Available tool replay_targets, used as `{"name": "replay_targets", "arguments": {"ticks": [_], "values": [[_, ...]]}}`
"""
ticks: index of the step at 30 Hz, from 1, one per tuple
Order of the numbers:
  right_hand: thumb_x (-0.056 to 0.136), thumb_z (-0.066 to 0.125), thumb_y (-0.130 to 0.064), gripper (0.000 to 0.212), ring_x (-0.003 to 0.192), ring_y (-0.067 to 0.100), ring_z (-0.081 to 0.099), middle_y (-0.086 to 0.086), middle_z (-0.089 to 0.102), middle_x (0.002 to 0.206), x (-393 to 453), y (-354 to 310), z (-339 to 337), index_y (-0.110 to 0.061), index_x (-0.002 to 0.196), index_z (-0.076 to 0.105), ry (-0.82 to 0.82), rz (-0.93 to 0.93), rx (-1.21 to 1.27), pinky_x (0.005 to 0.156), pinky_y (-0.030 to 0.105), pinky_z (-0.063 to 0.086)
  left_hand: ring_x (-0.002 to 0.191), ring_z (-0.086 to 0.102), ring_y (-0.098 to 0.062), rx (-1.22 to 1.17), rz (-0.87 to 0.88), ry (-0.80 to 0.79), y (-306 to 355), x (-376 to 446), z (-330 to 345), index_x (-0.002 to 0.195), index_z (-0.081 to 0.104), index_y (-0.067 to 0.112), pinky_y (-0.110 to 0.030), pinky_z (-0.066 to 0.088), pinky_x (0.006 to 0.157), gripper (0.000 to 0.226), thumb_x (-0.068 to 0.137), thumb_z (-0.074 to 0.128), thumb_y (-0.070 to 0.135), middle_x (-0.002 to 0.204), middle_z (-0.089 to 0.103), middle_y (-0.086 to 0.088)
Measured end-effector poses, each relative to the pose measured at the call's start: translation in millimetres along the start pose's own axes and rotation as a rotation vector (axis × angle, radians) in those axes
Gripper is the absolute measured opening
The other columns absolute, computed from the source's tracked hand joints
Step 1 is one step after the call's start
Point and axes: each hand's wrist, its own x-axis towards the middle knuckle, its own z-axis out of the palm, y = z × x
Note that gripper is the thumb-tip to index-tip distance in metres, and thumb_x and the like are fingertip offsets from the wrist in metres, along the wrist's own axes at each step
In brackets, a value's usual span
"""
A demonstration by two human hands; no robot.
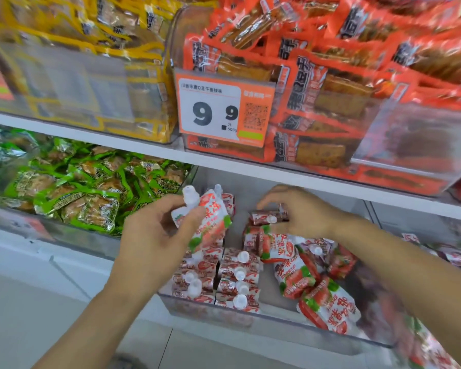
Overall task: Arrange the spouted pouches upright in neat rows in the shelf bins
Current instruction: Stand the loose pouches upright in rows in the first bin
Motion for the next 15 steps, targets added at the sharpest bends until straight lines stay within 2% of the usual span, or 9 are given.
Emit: {"name": "replay_targets", "arguments": {"ticks": [3, 7, 10, 13, 15], "values": [[0.074, 0.083, -0.013, 0.064, 0.140, 0.015, 0.032, -0.001, 0.035, 0.154, 26.5, -7.6, 11.9, -0.030, 0.131, 0.060, -0.373, -0.091, -0.246, 0.114, 0.031, 0.029, 0.039, 0.035, -0.007, -0.027, -0.010, 0.025, 3.6, -1.0, -2.1, 0.079, 0.065, 0.032, -0.011, 0.025, 0.041, 0.008, 0.083, 0.066, 0.038, 0.042, 0.042, 0.010], [0.065, 0.089, -0.029, 0.098, 0.136, 0.023, 0.041, -0.001, 0.037, 0.153, 56.0, -15.0, 25.8, -0.031, 0.148, 0.037, -0.616, -0.023, -0.524, 0.107, 0.033, 0.041, 0.042, 0.038, -0.012, -0.032, -0.001, -0.024, -4.6, -6.6, 0.9, 0.083, 0.067, 0.036, -0.020, 0.031, 0.042, 0.012, 0.079, 0.066, 0.046, 0.048, 0.054, -0.001], [0.061, 0.090, -0.038, 0.102, 0.137, 0.025, 0.039, -0.001, 0.037, 0.152, 63.7, -18.3, 27.5, -0.031, 0.148, 0.037, -0.669, -0.032, -0.632, 0.108, 0.041, 0.041, 0.047, 0.046, -0.011, 0.003, 0.028, -0.027, -7.3, -7.5, 0.6, 0.081, 0.065, 0.040, -0.016, 0.034, 0.044, 0.011, 0.076, 0.065, 0.050, 0.054, 0.058, 0.001], [0.058, 0.089, -0.045, 0.102, 0.141, 0.027, 0.027, 0.000, 0.033, 0.151, 59.7, -30.4, 26.3, -0.028, 0.146, 0.042, -0.619, -0.073, -0.799, 0.111, 0.049, 0.029, 0.046, 0.046, -0.009, -0.007, 0.027, -0.028, -5.2, -4.8, 1.4, 0.080, 0.064, 0.043, -0.012, 0.032, 0.045, 0.006, 0.078, 0.069, 0.042, 0.052, 0.057, 0.006], [0.057, 0.087, -0.050, 0.096, 0.137, 0.027, 0.028, 0.002, 0.036, 0.147, 51.5, -36.1, 23.9, -0.027, 0.141, 0.047, -0.544, -0.099, -0.852, 0.106, 0.046, 0.029, 0.052, 0.050, -0.012, -0.010, 0.033, -0.027, -4.8, -4.3, 2.0, 0.078, 0.062, 0.045, -0.015, 0.036, 0.046, 0.010, 0.078, 0.071, 0.040, 0.056, 0.061, 0.003]]}}
